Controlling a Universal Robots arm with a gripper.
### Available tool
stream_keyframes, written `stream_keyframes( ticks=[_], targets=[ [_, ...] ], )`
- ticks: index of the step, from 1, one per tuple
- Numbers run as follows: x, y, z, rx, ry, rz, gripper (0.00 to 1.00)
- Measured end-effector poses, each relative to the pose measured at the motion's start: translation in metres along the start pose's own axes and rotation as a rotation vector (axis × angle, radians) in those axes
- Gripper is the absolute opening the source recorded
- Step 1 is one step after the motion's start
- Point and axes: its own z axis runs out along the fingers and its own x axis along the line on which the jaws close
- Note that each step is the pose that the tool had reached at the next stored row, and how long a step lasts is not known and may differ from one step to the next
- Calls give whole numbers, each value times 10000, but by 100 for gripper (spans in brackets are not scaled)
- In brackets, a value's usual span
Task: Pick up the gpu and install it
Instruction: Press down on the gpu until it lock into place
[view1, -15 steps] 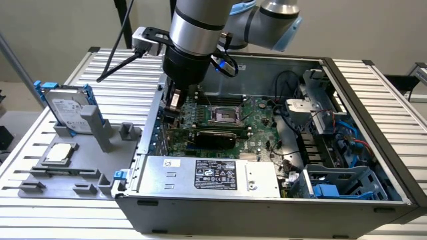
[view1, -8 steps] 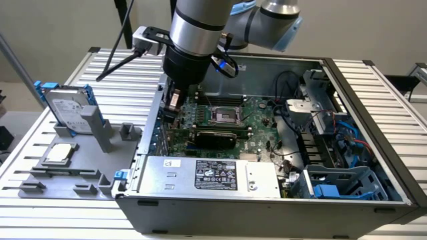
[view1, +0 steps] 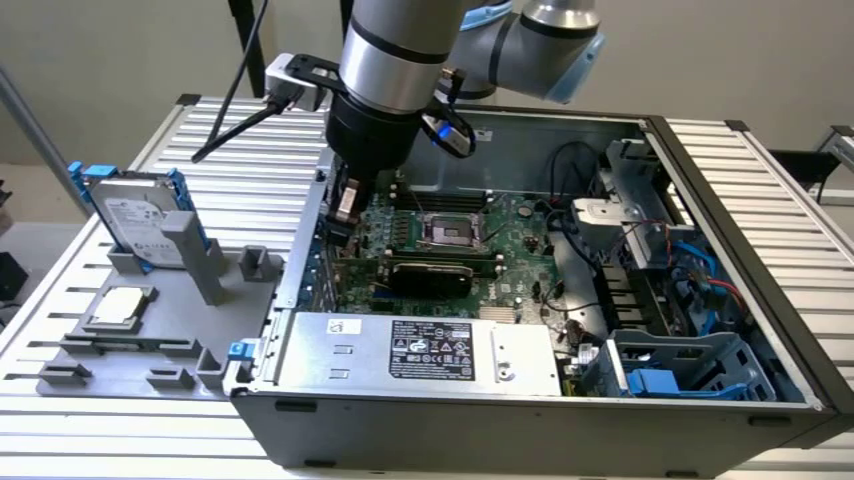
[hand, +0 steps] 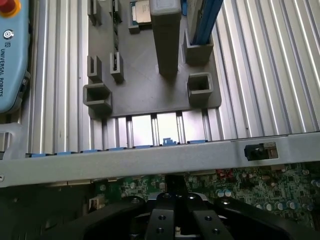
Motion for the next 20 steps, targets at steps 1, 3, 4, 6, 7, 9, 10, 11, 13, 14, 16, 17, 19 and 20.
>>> stream_keyframes(
  ticks=[1,3,4,6,7,9,10,11,13,14,16,17,19,20],
  targets=[
    [0,0,2,0,0,17,11],
    [-1,0,4,-2,-7,42,11],
    [-1,0,4,-1,-11,49,11],
    [-2,-1,-1,1,-22,55,11],
    [-2,-4,-11,2,-29,57,11],
    [-2,-16,-52,0,-16,56,11],
    [-3,-23,-63,7,-18,56,11],
    [-3,-30,-71,37,-22,57,11],
    [-3,-34,-73,283,-51,64,11],
    [-4,-34,-74,460,-75,68,11],
    [-4,-35,-73,833,-123,76,11],
    [-4,-36,-74,1013,-147,81,11],
    [-4,-38,-74,1375,-193,90,11],
    [-4,-40,-75,1552,-215,94,11]
  ],
)
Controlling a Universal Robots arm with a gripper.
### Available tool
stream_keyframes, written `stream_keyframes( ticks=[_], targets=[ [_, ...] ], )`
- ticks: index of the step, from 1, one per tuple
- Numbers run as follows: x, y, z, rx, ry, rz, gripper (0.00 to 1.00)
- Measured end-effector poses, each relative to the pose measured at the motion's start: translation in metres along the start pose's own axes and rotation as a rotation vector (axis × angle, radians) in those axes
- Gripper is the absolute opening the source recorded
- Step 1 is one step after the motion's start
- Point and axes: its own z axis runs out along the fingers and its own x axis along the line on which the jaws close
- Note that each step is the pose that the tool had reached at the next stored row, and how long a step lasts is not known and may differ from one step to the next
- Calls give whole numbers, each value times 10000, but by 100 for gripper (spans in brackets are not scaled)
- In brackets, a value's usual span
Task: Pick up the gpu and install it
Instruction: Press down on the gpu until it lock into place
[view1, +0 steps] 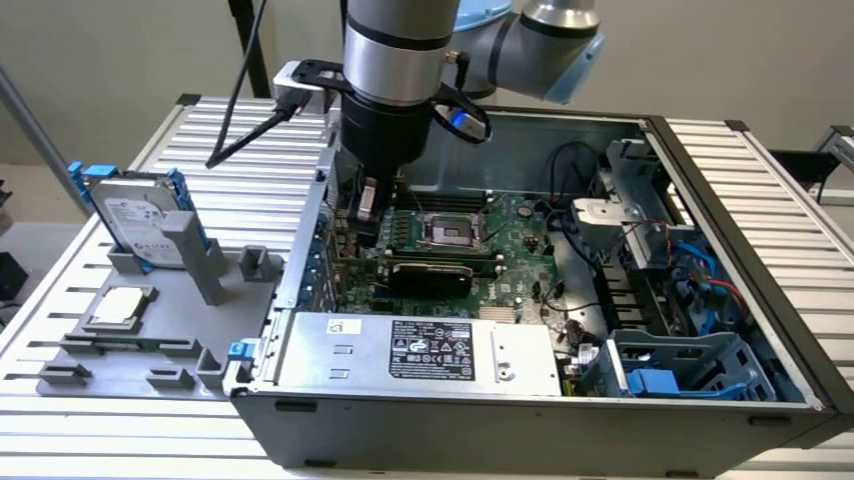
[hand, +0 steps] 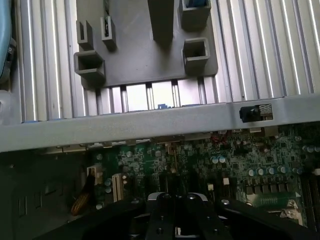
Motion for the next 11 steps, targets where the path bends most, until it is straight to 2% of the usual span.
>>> stream_keyframes(
  ticks=[2,4,5,6,8,11],
  targets=[
    [-2,-13,-2,351,-47,8,11],
    [-5,-39,-5,671,-89,14,11],
    [-7,-56,-7,788,-105,16,11],
    [-9,-75,-9,821,-119,18,11],
    [-8,-104,-13,816,-143,16,11],
    [-8,-109,-15,801,-140,17,11]
  ],
)
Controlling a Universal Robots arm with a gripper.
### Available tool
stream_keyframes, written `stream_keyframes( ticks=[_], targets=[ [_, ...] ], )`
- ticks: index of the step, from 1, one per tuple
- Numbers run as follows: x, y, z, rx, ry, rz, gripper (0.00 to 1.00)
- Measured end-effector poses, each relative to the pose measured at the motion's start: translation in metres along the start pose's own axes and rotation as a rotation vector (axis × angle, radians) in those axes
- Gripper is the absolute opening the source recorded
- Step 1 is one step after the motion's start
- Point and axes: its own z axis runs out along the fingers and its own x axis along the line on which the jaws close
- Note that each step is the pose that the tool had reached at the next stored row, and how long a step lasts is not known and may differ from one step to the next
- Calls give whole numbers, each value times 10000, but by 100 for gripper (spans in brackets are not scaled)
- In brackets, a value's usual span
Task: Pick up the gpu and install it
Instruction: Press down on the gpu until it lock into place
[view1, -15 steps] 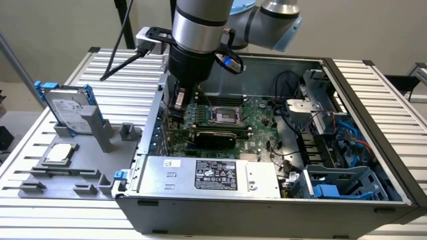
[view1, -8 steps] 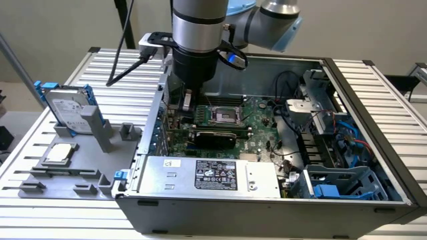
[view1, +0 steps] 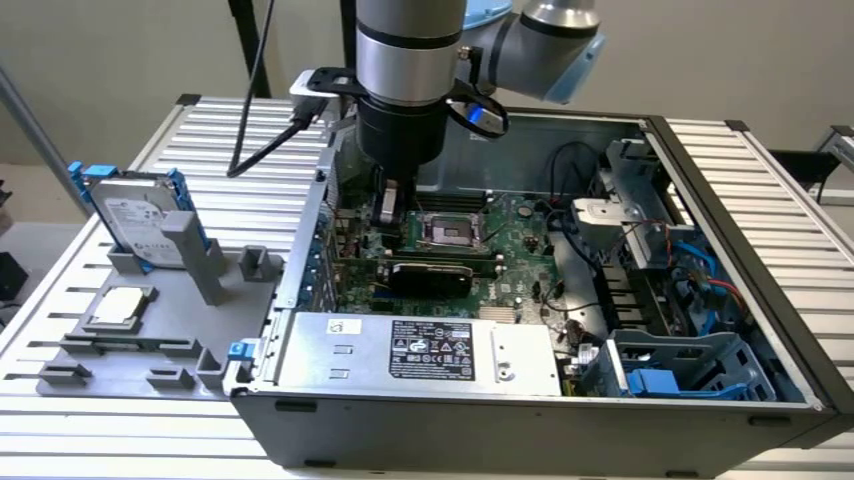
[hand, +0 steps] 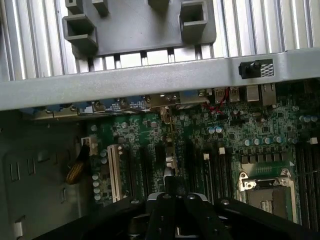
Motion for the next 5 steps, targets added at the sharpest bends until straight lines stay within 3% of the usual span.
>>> stream_keyframes(
  ticks=[5],
  targets=[
    [0,-1,0,-5,1,-1,11]
  ],
)
